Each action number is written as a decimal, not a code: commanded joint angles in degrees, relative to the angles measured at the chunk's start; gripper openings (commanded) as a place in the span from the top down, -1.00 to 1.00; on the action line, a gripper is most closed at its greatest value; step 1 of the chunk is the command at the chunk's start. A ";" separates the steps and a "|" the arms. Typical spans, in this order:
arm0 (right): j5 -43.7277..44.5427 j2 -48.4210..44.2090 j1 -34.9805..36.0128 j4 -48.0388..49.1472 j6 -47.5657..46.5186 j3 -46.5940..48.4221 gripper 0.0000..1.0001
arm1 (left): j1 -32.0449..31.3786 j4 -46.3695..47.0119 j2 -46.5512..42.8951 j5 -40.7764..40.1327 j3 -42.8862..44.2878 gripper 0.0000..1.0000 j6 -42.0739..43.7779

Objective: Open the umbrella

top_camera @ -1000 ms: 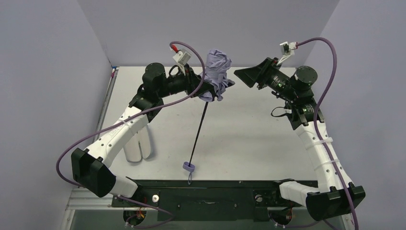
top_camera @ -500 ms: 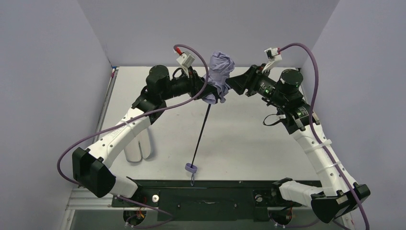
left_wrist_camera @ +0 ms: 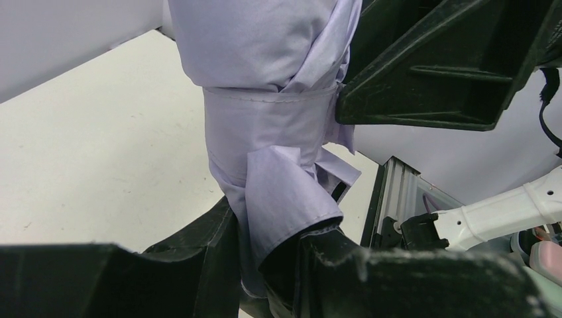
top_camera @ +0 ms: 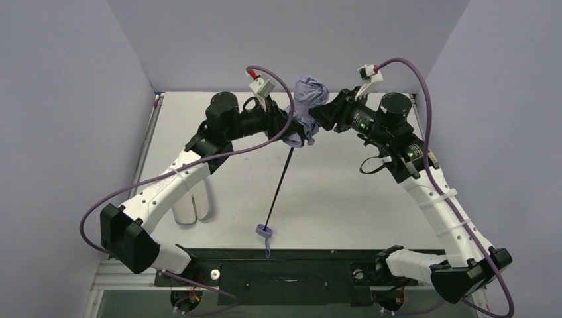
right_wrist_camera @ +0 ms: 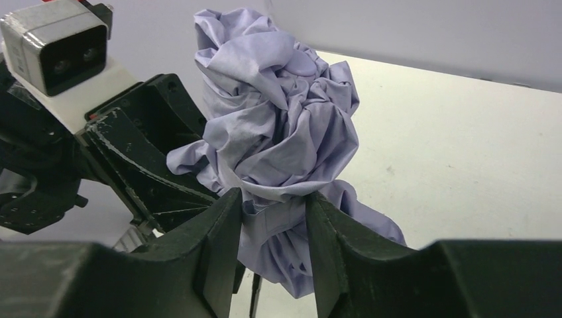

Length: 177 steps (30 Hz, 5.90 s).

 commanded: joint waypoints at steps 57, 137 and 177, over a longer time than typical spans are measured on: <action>-16.05 -0.91 -17.53 -8.74 -14.27 -0.10 -0.40 | 1.99 10.44 -2.59 8.87 -0.32 1.00 -5.68; -22.36 0.24 -11.01 -3.13 -7.41 -3.47 1.00 | -2.93 3.95 -20.12 -25.16 -26.35 -0.92 84.77; -8.82 -8.92 4.67 -2.34 -30.88 -6.12 1.00 | 16.59 24.33 8.53 6.60 4.87 0.94 -42.16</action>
